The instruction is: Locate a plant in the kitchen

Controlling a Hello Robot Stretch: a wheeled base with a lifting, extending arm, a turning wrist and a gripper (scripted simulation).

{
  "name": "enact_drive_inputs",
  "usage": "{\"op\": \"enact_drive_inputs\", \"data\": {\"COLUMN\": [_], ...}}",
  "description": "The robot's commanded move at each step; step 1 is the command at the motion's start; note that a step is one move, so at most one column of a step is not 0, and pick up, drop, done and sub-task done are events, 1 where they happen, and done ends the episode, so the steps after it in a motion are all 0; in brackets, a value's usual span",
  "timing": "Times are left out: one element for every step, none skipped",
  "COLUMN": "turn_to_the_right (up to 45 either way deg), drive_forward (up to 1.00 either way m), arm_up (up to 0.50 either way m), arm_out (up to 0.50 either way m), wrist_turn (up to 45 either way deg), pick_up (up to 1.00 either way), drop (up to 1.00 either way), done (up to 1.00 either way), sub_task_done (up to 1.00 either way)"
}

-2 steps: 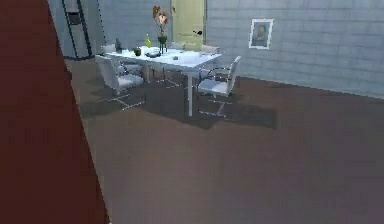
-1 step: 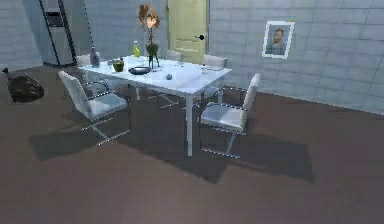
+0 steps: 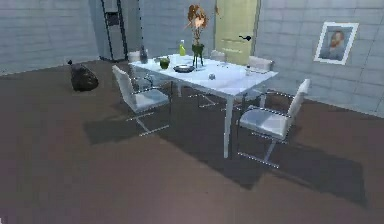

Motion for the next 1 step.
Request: {"op": "enact_drive_inputs", "data": {"turn_to_the_right": [0.0], "drive_forward": [0.45], "arm_up": [0.0], "arm_out": [0.0], "wrist_turn": [0.0], "pick_up": [0.0], "drop": [0.0], "done": [0.0], "sub_task_done": [0.0]}}
